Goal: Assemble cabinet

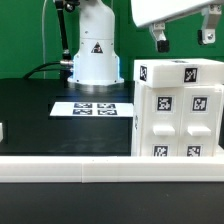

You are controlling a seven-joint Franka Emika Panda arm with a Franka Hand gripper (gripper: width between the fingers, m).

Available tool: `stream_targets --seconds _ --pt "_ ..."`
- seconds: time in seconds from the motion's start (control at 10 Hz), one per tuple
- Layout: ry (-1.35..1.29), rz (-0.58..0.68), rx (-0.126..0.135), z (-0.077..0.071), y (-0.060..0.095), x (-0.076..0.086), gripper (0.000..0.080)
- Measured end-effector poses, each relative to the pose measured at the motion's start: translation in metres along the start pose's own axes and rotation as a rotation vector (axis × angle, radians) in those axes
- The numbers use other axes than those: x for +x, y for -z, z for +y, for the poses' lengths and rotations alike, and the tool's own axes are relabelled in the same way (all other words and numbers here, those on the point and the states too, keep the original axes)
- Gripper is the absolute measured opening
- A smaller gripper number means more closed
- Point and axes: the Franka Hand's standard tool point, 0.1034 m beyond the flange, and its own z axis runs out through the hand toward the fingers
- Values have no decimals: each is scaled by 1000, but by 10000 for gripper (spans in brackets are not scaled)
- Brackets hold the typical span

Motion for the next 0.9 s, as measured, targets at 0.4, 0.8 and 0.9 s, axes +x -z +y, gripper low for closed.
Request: stream_targets --seconds 0.4,0.8,0.9 --pt "538 -17 -12 -6 5 9 797" --pt "839 -32 -16 -12 7 9 797" --pt "995 -34 -15 -11 7 12 797"
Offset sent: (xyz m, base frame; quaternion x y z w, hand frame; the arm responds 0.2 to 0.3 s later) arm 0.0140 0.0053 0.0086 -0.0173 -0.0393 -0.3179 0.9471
